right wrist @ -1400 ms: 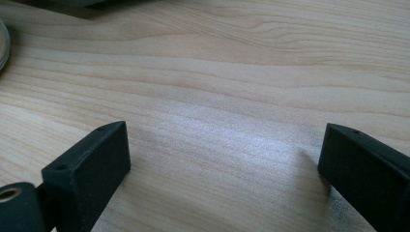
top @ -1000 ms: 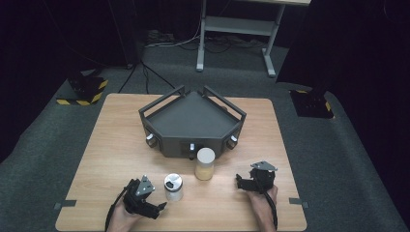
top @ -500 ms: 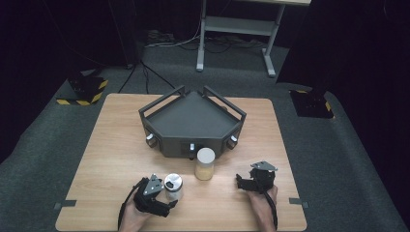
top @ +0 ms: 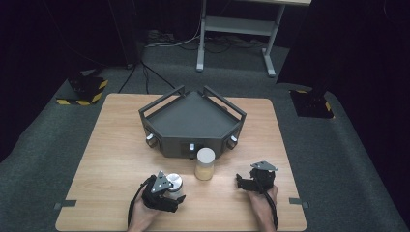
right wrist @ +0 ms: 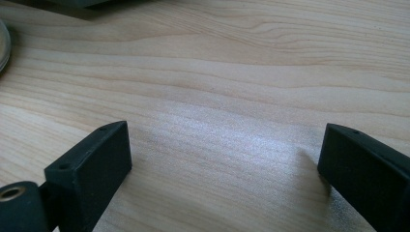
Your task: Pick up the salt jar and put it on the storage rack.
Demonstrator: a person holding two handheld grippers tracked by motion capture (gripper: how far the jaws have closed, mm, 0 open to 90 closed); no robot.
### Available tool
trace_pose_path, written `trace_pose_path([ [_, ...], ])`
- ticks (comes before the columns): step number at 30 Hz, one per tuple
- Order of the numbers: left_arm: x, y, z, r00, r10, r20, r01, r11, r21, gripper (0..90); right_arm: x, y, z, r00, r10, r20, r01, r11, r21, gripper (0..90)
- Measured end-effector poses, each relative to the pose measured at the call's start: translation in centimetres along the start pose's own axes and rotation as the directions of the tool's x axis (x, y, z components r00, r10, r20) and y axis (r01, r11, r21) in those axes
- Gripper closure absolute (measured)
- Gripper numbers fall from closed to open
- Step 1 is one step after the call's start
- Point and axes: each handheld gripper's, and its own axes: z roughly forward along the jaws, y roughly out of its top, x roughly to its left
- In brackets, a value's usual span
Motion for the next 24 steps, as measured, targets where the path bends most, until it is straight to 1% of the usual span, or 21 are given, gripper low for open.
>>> trace_pose_path([
  [2, -0.1, -0.1, 0.1, 1.0, -0.001, -0.003, 0.001, 1.0, -0.009, 13.1, 0.0, 0.0, 0.0, 1.0, 0.0, 0.0, 0.0, 1.0, 0.0, 4.7],
  [3, -0.1, -0.1, 0.1, 1.0, -0.001, -0.003, 0.001, 1.0, -0.009, 13.7, 0.0, 0.0, 0.0, 1.0, 0.001, 0.0, -0.001, 1.0, 0.0, 4.8],
  [4, -0.2, 0.0, 0.3, 0.9999, -0.001, -0.013, 0.001, 1.0, -0.009, 14.2, 0.0, 0.0, 0.0, 1.0, 0.001, 0.001, -0.001, 1.0, -0.001, 4.8],
  [10, -0.5, 0.0, 0.5, 0.9997, 0.003, -0.023, -0.003, 0.9999, -0.011, 17.1, 0.0, 0.0, 0.0, 1.0, 0.001, 0.001, -0.001, 1.0, -0.001, 5.0],
  [14, -0.8, 0.0, 0.6, 0.9993, 0.011, -0.036, -0.011, 0.9997, -0.02, 21.2, 0.0, 0.0, 0.0, 1.0, 0.001, 0.001, -0.001, 1.0, -0.001, 5.0],
  [21, -1.2, 0.0, 0.7, 0.9985, 0.019, -0.052, -0.02, 0.9996, -0.022, 25.3, 0.0, 0.0, 0.0, 1.0, 0.001, 0.001, -0.001, 1.0, -0.001, 5.1],
  [24, -1.2, -0.1, 0.8, 0.9985, 0.016, -0.052, -0.017, 0.9996, -0.024, 27.2, 0.0, 0.0, 0.0, 1.0, 0.001, 0.001, -0.001, 1.0, -0.001, 5.1],
])
